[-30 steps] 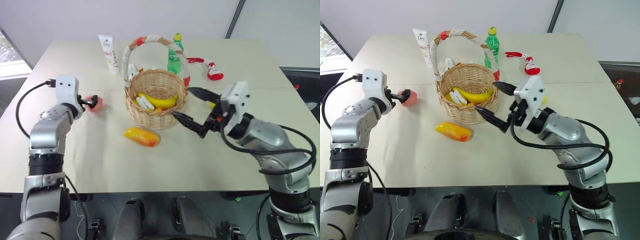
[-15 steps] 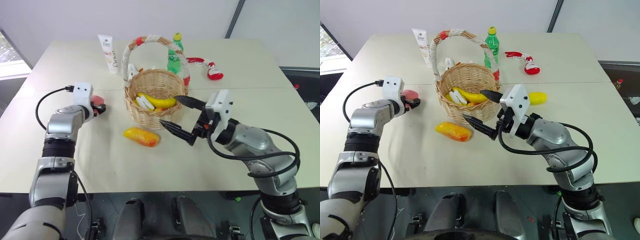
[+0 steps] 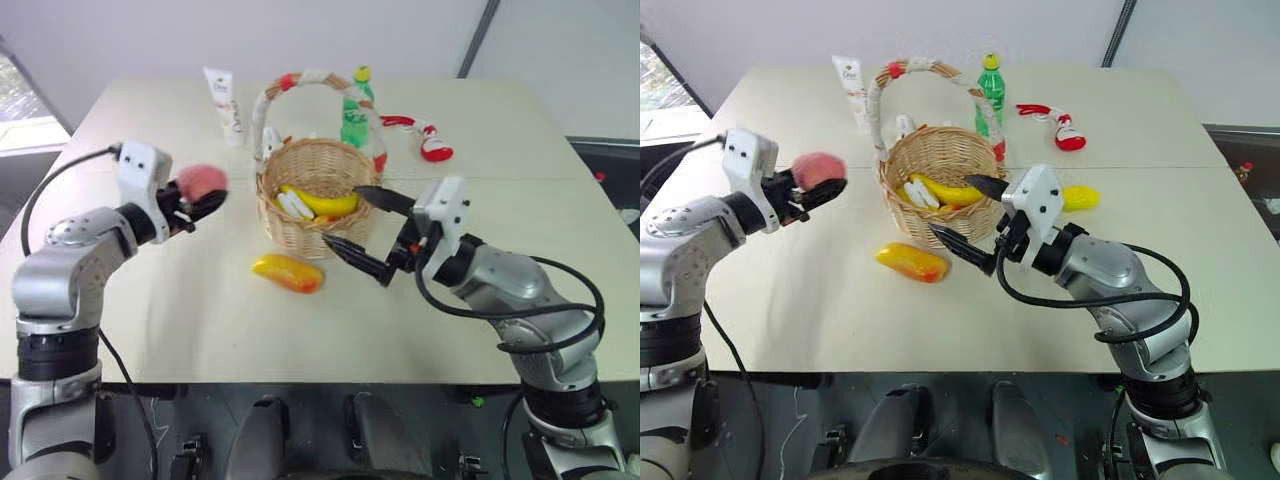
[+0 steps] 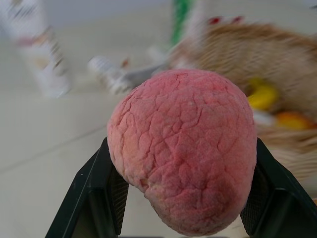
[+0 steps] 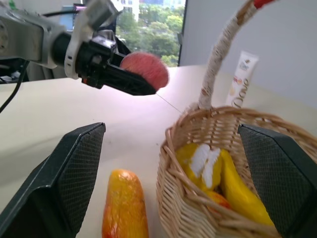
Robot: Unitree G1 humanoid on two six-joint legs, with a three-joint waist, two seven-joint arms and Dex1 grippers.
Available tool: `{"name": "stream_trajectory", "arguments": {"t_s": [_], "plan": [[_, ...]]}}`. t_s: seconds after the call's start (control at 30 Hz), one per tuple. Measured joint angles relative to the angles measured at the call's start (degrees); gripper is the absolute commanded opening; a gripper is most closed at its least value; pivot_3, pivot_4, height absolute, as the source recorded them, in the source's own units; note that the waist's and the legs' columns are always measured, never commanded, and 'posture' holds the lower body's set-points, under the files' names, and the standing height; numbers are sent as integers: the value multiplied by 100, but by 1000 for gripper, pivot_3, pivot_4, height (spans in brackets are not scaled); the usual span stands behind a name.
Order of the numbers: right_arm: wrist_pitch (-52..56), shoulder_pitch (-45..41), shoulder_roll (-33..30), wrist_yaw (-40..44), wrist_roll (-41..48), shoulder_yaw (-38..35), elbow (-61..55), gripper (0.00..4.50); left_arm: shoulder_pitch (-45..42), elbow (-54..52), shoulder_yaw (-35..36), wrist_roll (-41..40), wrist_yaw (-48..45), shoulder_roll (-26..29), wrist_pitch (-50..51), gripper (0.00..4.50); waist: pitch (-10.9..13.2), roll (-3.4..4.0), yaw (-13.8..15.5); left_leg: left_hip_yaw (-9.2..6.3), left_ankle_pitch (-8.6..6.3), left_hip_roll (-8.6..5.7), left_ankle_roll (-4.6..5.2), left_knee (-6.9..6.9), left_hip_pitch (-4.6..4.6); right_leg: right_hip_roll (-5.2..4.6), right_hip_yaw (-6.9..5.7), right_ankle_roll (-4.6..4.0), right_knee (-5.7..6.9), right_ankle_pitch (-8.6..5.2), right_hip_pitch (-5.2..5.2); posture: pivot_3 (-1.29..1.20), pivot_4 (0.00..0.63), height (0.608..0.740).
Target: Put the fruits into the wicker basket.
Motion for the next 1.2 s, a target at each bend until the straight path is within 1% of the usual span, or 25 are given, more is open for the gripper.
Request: {"name": "stream_trajectory", "arguments": {"t_s": [0.07,0.13,0.17,0.2,0.27,0.37,0.4,0.43,0.5,0.57,0.67,0.7,0.77,0.83,0.87,0.9,1.03,1.1,1.2], "plan": [[-23,-100,19,48,-44,20,152,4500,-571,56,-481,128,222,-410,15,2450,-1,-1,9,7,0,-13,1,5,2,9,-1,2,-5,1,6,0,150,740],[-72,-208,48,95,-94,57,274,4500,-1057,418,-979,343,471,-851,15,2450,-1,-2,-24,8,0,-17,2,4,1,14,-1,6,-4,3,5,0,150,740],[-95,-252,61,117,-115,93,307,4500,-1204,646,-1181,483,549,-959,-22,2450,-1,-2,-51,8,0,-17,2,2,1,17,-1,6,-3,3,2,0,150,740],[-137,-263,63,141,-148,108,325,4500,-1364,976,-1505,718,562,-994,-127,2450,-1,-2,-95,7,0,-13,2,-3,1,23,4,5,-2,2,-9,0,150,740],[-180,-273,69,157,-210,124,381,4500,-1484,1366,-1903,1002,484,-1015,-314,2450,0,1,-166,9,0,-8,3,-14,-4,28,10,3,5,1,-27,0,150,740],[-193,-282,96,130,-275,127,413,4500,-1505,1708,-2069,1101,300,-1057,-451,3801,1,2,-226,7,0,1,3,-13,-21,30,9,-3,15,-2,-47,0,150,740],[-193,-277,101,105,-294,127,407,4500,-1519,1798,-2083,1142,249,-1057,-522,4330,1,2,-229,7,1,1,2,-12,-23,29,9,-2,18,-2,-48,0,150,740],[-194,-247,103,69,-312,123,395,4500,-1531,1857,-2082,1175,183,-1054,-609,4461,1,2,-227,8,1,0,2,-8,-22,28,9,-2,20,-2,-47,0,150,740],[-193,-122,107,-1,-323,121,352,4500,-1532,1864,-2046,1193,16,-987,-820,4461,1,2,-216,8,1,-1,2,-5,-23,26,9,-2,20,-2,-45,0,150,740],[-185,-28,108,-63,-334,124,283,4500,-1517,1846,-1939,1181,-220,-850,-1085,4461,1,2,-220,11,1,-2,1,-2,-25,23,10,-1,20,-1,-45,0,150,740],[-178,125,83,-131,-396,124,149,4500,-1097,1525,-1551,1120,-959,-274,-2098,4461,1,3,-251,18,1,4,1,-10,-17,24,15,-3,19,-2,-47,0,150,740],[-170,148,75,-145,-424,126,150,4500,-960,1472,-1399,1019,-1199,-98,-2282,4461,1,3,-246,17,1,6,1,-11,-17,26,15,-3,20,-3,-48,0,150,740],[-167,184,57,-164,-432,122,147,4500,-668,1449,-988,733,-1757,389,-2375,4461,2,3,-230,13,2,7,1,-9,-18,29,11,-5,22,-3,-48,0,150,740],[-169,207,51,-155,-430,122,139,4500,-340,1365,-690,505,-2244,908,-2376,4461,2,3,-235,15,1,7,1,-8,-18,26,11,-5,22,-3,-45,0,150,740],[-172,222,39,-149,-432,112,139,4500,-210,1323,-607,461,-2410,1079,-2368,4461,2,3,-234,16,1,7,1,-8,-16,24,12,-4,22,-3,-43,0,150,740],[-177,244,28,-120,-433,103,147,4500,120,1162,-438,304,-2750,1441,-2333,4461,2,3,-236,17,1,9,1,-8,-18,20,12,-4,21,-3,-43,0,150,740],[-225,245,36,-24,-443,117,203,4500,897,578,-348,348,-3317,2167,-2406,4461,2,3,-187,14,1,7,1,-6,-18,17,10,-4,14,-4,-34,0,150,740],[-253,201,67,24,-453,140,276,4500,1114,252,-410,426,-3454,2291,-2489,4461,2,3,-169,15,1,8,1,-5,-16,17,10,-5,12,-4,-31,0,150,740],[-328,88,121,99,-497,180,393,4500,1182,-209,-943,757,-3499,2313,-2729,4461,2,3,-158,21,1,7,1,-5,-14,20,11,-5,11,-4,-30,0,150,740]]}}
